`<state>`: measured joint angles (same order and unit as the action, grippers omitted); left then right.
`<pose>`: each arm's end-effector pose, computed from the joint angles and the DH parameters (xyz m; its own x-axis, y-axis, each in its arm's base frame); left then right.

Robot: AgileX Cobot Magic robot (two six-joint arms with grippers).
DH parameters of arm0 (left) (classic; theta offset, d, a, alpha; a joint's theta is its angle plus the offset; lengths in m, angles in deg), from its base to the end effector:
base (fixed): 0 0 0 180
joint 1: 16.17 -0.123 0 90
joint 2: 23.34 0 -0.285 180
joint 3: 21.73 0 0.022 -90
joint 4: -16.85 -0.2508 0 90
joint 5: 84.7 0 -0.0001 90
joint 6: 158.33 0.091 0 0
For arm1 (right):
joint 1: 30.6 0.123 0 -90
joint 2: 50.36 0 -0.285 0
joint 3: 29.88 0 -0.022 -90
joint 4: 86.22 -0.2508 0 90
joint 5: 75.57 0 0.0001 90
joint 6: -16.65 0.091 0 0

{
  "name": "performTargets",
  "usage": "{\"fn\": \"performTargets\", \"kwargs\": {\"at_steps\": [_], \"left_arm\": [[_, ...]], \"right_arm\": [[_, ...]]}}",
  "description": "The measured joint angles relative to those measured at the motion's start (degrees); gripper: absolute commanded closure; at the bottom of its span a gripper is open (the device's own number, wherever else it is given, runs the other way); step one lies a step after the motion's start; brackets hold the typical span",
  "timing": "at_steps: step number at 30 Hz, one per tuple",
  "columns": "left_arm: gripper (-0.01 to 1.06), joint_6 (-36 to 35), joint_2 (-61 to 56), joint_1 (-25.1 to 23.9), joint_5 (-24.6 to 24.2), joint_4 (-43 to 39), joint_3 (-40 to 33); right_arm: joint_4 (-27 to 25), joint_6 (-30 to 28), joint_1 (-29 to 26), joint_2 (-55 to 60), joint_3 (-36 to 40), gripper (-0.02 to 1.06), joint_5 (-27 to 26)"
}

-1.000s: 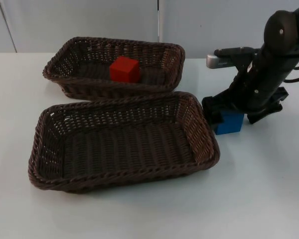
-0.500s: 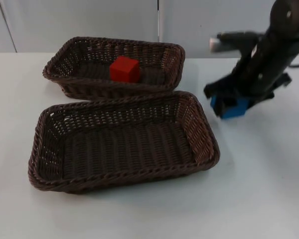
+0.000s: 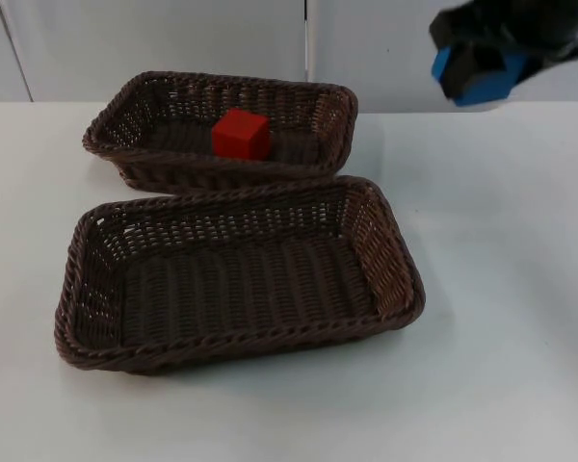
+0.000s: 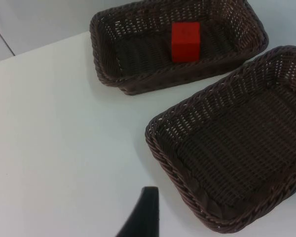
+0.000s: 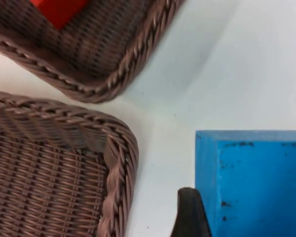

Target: Pick up one cube with the left hand and place it into the upper basket. Pick up one cube with the right hand and place it into the lower basket.

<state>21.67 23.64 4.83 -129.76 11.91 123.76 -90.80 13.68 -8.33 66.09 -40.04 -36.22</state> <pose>0.1171 -0.0390 0.3362 -0.5345 0.2703 -0.8007 0.3451 0.9347 0.0852 0.3917 0.1654 0.2539 -0.7671 -0.3033 -0.5652 -0.3973 0.9165 0.0474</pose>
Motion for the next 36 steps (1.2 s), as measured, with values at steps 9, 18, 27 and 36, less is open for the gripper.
{"fn": "performTargets", "kwargs": {"at_steps": [9, 18, 27, 36], "left_arm": [[0.19, 0.0, 0.0, 0.0, 0.0, 0.1, 0.0], [0.19, 0.0, 0.0, 0.0, 0.0, 0.1, 0.0], [0.19, 0.0, 0.0, 0.0, 0.0, 0.1, 0.0], [0.19, 0.0, 0.0, 0.0, 0.0, 0.1, 0.0]], "right_arm": [[0.1, 0.0, 0.0, -0.8, 0.0, 1.05, 0.3], [-0.1, 0.0, 0.4, -0.8, 0.0, 1.05, 1.4], [-0.1, -3.5, 5.3, -0.8, 0.0, 1.05, 1.9], [-0.3, -4.1, 13.6, -0.8, 0.0, 1.05, 3.1]]}}
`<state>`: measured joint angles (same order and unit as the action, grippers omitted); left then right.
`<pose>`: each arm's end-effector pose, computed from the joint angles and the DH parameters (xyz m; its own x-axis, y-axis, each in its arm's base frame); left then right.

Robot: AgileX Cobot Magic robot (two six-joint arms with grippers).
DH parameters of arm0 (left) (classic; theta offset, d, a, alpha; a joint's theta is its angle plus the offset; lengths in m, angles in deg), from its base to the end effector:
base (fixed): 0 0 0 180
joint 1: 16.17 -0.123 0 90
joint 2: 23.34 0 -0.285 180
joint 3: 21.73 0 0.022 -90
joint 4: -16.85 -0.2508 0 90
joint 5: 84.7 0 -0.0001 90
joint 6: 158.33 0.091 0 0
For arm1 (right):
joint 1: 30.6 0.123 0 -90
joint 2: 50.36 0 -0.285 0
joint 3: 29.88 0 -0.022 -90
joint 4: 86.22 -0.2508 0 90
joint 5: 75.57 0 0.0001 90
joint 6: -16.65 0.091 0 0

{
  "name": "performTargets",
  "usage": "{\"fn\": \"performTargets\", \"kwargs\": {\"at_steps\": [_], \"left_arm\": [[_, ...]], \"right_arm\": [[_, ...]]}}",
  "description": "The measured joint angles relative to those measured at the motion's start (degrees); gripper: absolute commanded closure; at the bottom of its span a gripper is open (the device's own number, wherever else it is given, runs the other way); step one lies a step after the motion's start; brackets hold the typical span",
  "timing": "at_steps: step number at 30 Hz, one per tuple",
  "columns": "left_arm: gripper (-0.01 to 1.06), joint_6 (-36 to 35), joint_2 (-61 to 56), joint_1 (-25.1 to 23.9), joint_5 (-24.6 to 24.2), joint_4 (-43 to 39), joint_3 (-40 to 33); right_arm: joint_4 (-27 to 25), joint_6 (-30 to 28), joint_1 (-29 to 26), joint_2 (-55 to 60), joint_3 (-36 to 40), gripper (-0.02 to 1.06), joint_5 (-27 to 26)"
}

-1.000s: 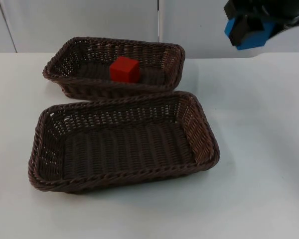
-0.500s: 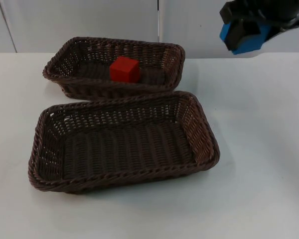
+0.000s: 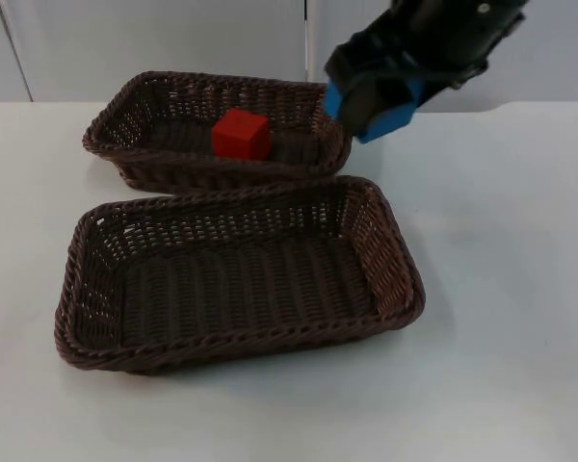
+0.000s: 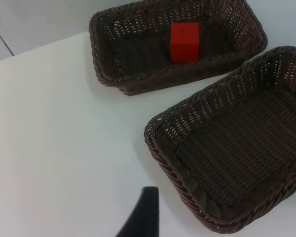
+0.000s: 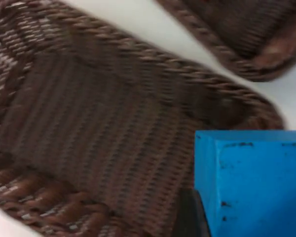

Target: Pick up one cube with the left hand and place it into the upper basket. Pick up one cube with the right hand and place it into the lower basket.

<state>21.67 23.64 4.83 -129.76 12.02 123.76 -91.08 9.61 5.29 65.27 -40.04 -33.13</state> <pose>0.1171 -0.0391 0.3362 -0.5350 0.2691 -0.8009 0.3455 0.9347 0.0833 0.3365 0.2500 0.2573 -0.6477 -0.5428 -0.5347 -0.6501 0.7597 0.0162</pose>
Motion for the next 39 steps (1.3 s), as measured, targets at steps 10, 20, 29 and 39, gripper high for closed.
{"fn": "performTargets", "kwargs": {"at_steps": [10, 20, 29, 39], "left_arm": [[0.19, 0.0, 0.0, 0.0, 0.0, 0.1, 0.0], [0.19, 0.0, 0.0, 0.0, 0.0, 0.2, 0.0], [0.19, 0.0, 0.0, 0.0, 0.0, 0.2, 0.0], [0.19, 0.0, 0.0, 0.0, 0.1, 0.2, 0.0]], "right_arm": [[-0.1, -1.4, 6.2, 0.0, 0.0, 1.05, 0.1], [-0.1, -2.0, 7.1, 0.0, 0.0, 1.05, -0.3], [-0.1, -2.1, 7.1, 2.8, 0.0, 1.05, -3.3], [-0.1, -2.1, 7.1, 10.0, 0.0, 1.05, -9.3]]}}
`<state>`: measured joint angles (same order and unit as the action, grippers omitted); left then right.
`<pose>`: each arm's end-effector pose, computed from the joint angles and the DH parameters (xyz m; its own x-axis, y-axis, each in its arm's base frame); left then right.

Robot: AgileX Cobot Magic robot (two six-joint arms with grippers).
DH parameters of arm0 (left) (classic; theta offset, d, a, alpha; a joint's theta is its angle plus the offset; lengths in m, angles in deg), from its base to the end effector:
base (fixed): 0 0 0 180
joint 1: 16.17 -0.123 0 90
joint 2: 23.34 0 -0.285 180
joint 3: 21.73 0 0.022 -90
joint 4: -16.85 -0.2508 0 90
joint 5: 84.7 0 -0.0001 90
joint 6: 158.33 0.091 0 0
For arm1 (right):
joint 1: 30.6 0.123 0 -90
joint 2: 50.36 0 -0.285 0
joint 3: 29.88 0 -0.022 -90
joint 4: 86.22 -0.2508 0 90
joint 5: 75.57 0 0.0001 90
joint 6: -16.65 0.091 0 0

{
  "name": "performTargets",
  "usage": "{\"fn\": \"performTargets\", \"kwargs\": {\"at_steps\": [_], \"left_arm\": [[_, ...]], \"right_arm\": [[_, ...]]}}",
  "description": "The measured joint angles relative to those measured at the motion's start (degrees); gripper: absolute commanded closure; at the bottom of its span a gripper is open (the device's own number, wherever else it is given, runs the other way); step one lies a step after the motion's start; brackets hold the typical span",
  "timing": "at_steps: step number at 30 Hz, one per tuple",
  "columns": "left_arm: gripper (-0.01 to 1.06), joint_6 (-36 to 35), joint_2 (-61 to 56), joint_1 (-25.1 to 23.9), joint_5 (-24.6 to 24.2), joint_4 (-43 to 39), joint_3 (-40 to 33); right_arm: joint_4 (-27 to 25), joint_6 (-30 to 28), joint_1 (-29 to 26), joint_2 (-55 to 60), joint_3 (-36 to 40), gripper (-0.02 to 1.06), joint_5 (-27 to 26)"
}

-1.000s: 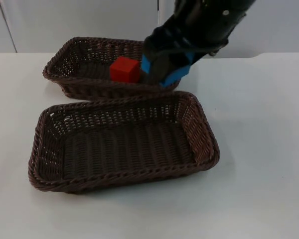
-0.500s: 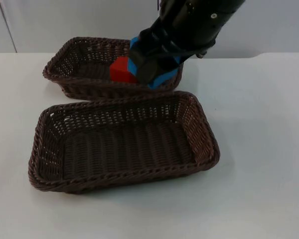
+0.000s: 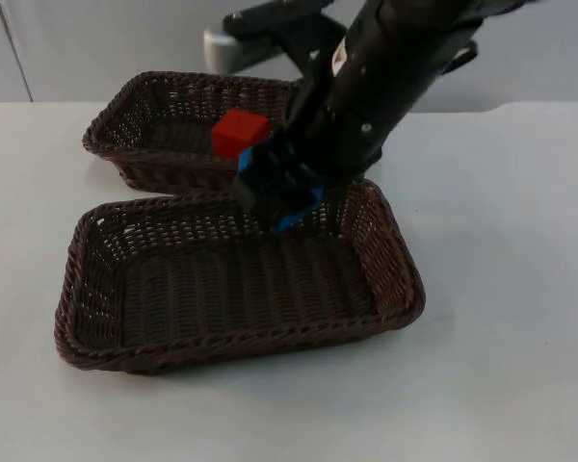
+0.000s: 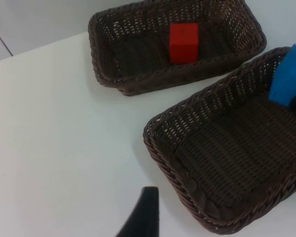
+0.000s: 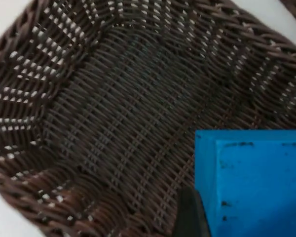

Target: Pick up one cube with the left hand and place it into the upper basket. Pick up one cube with the right hand and place it into the lower basket.

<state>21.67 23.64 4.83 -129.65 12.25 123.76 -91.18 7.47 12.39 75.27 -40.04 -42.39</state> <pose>0.1171 -0.0394 0.3363 -0.5345 0.2660 -0.8022 0.3461 0.9348 0.0793 0.3257 0.3095 0.1891 -0.5604 -0.6420 -0.5233 -0.7511 0.6601 -0.0055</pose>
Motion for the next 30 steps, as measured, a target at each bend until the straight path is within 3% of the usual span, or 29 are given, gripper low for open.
{"fn": "performTargets", "kwargs": {"at_steps": [17, 21, 22, 26, 27, 30], "left_arm": [[0.19, 0.0, 0.0, 0.0, 0.1, 0.0, 0.0], [0.19, 0.0, 0.0, 0.0, 0.1, 0.0, 0.0], [0.19, 0.0, 0.0, 0.0, 0.1, 0.0, 0.0], [0.19, 0.0, 0.0, 0.0, 0.2, 0.0, 0.0], [0.19, 0.0, 0.0, 0.0, 0.2, 0.0, 0.0], [0.19, 0.0, 0.0, 0.0, 0.2, 0.0, 0.0]], "right_arm": [[0.0, 0.0, 0.0, 10.6, 0.0, 1.04, -2.5], [0.0, 0.0, 0.0, 11.5, 0.0, 0.84, -2.5], [0.0, 0.0, 0.0, 11.6, 0.0, 0.84, -2.5], [0.0, 0.0, 0.0, 11.6, 0.0, 0.43, -2.5], [0.0, 0.0, 0.0, 11.6, 0.0, 0.43, -2.5], [0.0, 0.0, 0.0, 11.6, 0.0, 0.21, -2.5]]}}
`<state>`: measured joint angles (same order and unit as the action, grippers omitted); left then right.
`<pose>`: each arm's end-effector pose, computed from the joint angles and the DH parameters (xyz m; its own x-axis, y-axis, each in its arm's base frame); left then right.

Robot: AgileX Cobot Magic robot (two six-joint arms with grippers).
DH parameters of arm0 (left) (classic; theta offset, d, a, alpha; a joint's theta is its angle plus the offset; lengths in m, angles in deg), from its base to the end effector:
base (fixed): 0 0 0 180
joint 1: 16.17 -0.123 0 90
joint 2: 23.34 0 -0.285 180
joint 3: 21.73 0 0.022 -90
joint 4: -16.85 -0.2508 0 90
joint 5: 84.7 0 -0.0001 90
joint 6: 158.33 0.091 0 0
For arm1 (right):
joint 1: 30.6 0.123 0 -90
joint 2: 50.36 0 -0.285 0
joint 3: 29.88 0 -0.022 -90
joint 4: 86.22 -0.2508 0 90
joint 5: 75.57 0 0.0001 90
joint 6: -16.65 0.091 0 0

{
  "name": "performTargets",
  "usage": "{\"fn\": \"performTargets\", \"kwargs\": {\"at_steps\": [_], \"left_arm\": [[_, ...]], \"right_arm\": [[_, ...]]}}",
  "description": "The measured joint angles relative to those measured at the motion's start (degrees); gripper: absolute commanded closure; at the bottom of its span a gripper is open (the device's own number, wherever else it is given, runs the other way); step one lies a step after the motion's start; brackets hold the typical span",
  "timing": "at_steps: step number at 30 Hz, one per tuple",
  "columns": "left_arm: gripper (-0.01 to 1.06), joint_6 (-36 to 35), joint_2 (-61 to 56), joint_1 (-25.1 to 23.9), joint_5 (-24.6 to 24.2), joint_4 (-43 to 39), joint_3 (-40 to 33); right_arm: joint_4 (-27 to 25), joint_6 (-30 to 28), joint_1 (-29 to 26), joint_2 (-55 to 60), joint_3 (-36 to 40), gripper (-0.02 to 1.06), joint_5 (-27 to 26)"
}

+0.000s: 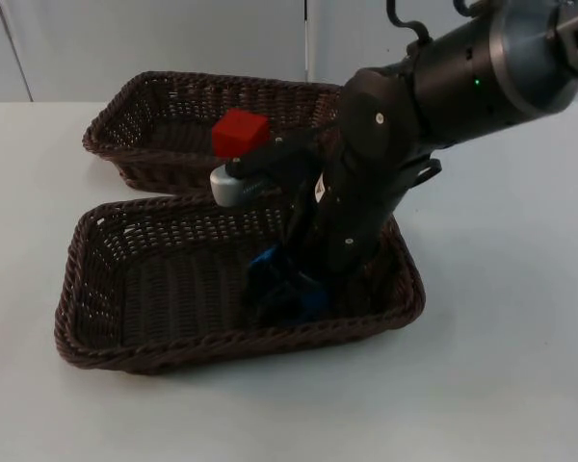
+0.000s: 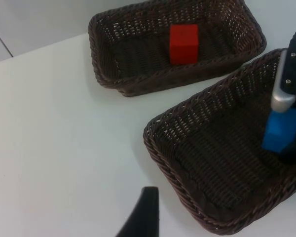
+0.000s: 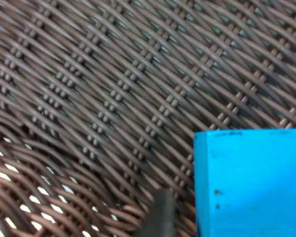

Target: Pick up one cube with the left hand and place it into the upper basket. Pick up one cube with the right hand and place it into the lower basket.

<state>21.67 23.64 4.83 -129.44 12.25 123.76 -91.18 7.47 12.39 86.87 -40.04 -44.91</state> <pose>0.1173 -0.0395 0.3366 -0.5317 0.2651 -0.8044 0.3461 0.9348 0.0793 0.3316 0.3146 0.0988 -0.6146 -0.6898 -0.3826 -0.7488 0.6627 0.0081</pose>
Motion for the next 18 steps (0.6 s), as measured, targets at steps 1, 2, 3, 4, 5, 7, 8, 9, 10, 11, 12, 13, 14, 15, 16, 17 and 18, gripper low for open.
{"fn": "performTargets", "kwargs": {"at_steps": [1, 2, 3, 4, 5, 7, 8, 9, 10, 11, 12, 13, 14, 15, 16, 17, 18], "left_arm": [[0.19, 0.0, 0.0, 0.0, 0.0, 0.0, 0.0], [0.19, 0.0, 0.0, 0.0, 0.0, 0.0, 0.0], [0.19, 0.0, 0.0, 0.0, 0.0, 0.0, 0.0], [0.19, 0.0, 0.0, 0.0, 0.0, 0.0, 0.0], [0.19, 0.0, 0.0, 0.0, 0.0, 0.0, 0.0], [0.19, 0.0, 0.0, 0.0, 0.0, 0.0, 0.0], [0.19, 0.0, 0.0, 0.0, 0.0, 0.0, 0.0], [0.19, 0.0, 0.0, 0.0, 0.0, 0.0, 0.0], [0.19, 0.0, 0.0, 0.0, 0.0, 0.0, 0.0], [0.19, 0.0, 0.0, 0.0, 0.0, 0.0, 0.0], [0.19, 0.0, 0.0, 0.0, 0.0, 0.0, 0.0], [0.19, 0.0, 0.0, 0.0, 0.0, 0.0, 0.0], [0.19, 0.0, 0.0, 0.0, 0.0, 0.0, 0.0], [0.19, 0.0, 0.0, 0.0, 0.0, 0.0, 0.0], [0.19, 0.0, 0.0, 0.0, 0.0, 0.0, 0.0], [0.19, 0.0, 0.0, 0.0, 0.0, 0.0, 0.0], [0.19, 0.0, 0.0, 0.0, 0.0, 0.0, 0.0]], "right_arm": [[0.0, 0.0, 0.0, 0.0, 0.0, 0.19, 0.0], [0.0, 0.0, 0.0, -0.2, 0.0, 0.19, -0.1], [0.0, 0.0, 0.0, -0.5, 0.0, 0.19, -0.1], [0.0, 0.0, 0.0, -0.9, 0.0, 0.19, -0.2], [0.0, 0.0, 0.0, -0.9, 0.0, 0.19, -0.2], [0.0, 0.0, 0.0, -2.2, 0.0, 0.19, -0.2], [0.0, 0.0, 0.0, -3.1, 0.0, 0.19, -0.2], [0.0, 0.0, 0.0, -3.1, 0.0, 0.19, -0.2], [0.0, 0.0, 0.0, -4.0, 0.0, 0.19, -0.1], [0.0, 0.0, 0.0, -5.2, 0.0, 0.19, -0.1], [0.0, 0.0, 0.0, -6.6, 0.0, 0.19, -0.1], [0.0, 0.0, 0.0, -8.6, 0.0, 0.19, 0.3], [0.0, 0.0, 0.0, -8.6, 0.0, 0.19, 0.3], [0.0, 0.0, 0.0, -10.1, 0.0, 0.19, 0.5], [0.0, 0.0, 0.0, -11.5, 0.0, 0.19, 0.8], [0.0, 0.0, 0.0, -12.8, 0.0, 0.19, 1.0], [0.0, 0.0, 0.0, -12.8, 0.0, 0.19, 1.0]]}}
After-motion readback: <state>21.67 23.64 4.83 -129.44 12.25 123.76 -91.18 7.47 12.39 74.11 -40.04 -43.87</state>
